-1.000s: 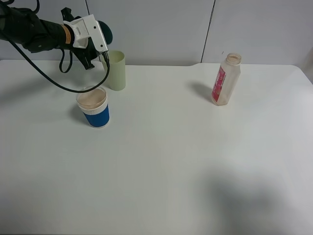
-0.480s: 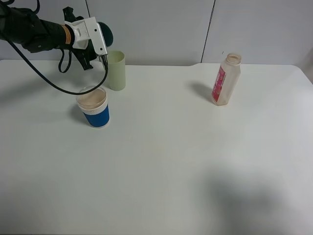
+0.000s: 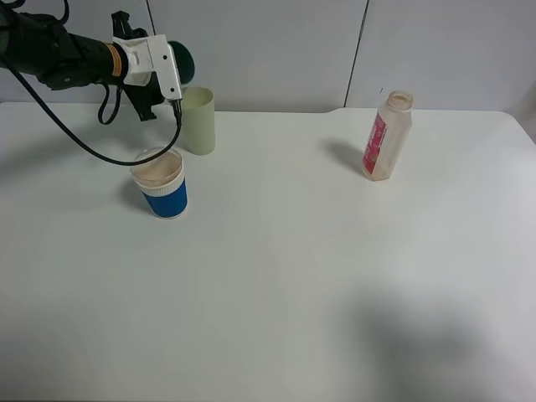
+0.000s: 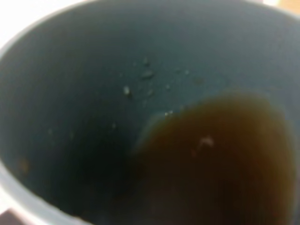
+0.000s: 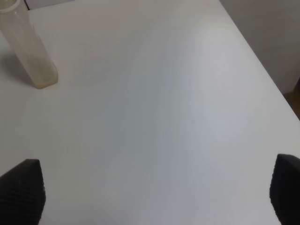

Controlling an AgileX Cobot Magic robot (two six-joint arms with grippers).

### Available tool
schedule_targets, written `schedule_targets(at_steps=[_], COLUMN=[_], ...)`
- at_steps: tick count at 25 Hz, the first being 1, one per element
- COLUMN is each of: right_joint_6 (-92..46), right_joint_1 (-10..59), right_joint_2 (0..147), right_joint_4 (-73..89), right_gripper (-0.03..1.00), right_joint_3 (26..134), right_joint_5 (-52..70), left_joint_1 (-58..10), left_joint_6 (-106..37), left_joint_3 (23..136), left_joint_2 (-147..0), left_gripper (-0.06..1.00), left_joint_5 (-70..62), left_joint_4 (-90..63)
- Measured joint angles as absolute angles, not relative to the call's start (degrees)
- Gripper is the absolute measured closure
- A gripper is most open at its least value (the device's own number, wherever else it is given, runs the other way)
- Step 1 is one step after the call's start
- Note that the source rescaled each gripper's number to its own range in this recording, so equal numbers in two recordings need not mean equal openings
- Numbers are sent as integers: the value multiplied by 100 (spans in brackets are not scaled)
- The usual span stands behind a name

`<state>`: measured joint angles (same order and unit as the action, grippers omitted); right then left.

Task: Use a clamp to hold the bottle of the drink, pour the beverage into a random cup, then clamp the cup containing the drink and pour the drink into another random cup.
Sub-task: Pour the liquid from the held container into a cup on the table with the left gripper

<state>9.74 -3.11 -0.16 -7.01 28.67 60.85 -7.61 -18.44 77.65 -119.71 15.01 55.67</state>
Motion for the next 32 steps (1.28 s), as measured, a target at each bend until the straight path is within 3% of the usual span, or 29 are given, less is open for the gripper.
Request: schedule_targets(at_steps=[32], right_joint_6=[974], right_joint_1=[-311], right_joint_2=[-16], right_joint_4=[-701], right_gripper=[0], right_joint_3=[2867], right_joint_5=[6085], left_joint_1=[-761], left_joint_6=[-2661], left_joint_3=[7765], left_joint_2=[-11971], left_gripper=[93], left_joint_5=[1507], left_joint_4=[5680])
